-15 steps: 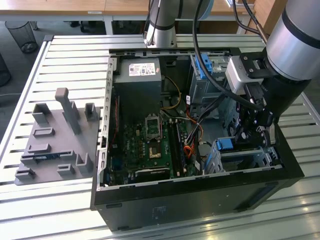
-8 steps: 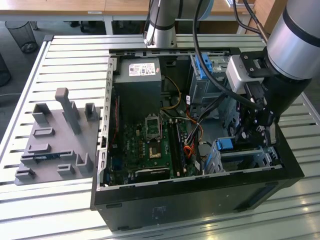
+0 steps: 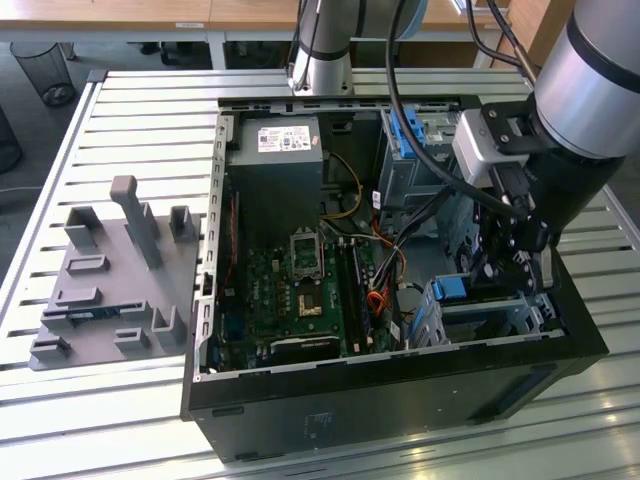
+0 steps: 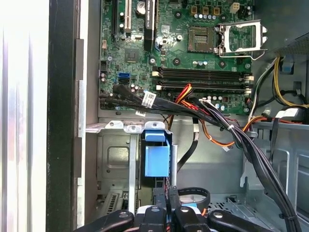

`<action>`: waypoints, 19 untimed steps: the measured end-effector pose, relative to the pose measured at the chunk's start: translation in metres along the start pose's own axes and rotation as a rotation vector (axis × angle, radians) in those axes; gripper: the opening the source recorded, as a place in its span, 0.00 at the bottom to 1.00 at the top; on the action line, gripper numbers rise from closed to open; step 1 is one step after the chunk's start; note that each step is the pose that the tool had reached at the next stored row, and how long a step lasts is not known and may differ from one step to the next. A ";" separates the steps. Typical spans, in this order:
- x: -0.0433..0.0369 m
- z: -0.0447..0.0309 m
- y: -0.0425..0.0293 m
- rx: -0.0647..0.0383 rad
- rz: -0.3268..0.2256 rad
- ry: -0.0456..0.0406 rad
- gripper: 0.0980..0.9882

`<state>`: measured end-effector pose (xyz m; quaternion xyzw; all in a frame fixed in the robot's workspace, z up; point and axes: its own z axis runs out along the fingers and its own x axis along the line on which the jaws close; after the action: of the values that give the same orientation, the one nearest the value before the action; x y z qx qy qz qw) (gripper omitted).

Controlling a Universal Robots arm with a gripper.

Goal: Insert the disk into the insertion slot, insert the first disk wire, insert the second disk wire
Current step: 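Insert the second disk wire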

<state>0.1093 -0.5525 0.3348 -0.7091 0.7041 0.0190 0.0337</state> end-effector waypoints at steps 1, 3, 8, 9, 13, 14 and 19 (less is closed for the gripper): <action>0.0003 0.0001 0.0000 0.000 0.000 0.0000 0.05; 0.0007 0.0003 0.0000 0.000 0.000 -0.0001 0.05; 0.0010 0.0012 0.0000 0.000 0.000 0.0000 0.05; 0.0010 0.0015 -0.0001 0.000 0.000 0.0000 0.05; 0.0011 0.0024 -0.0003 0.000 0.000 0.0001 0.05; 0.0011 0.0028 -0.0003 0.000 0.000 0.0000 0.05; 0.0013 0.0052 -0.0003 0.000 0.000 0.0001 0.05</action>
<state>0.1096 -0.5533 0.3295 -0.7091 0.7041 0.0189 0.0337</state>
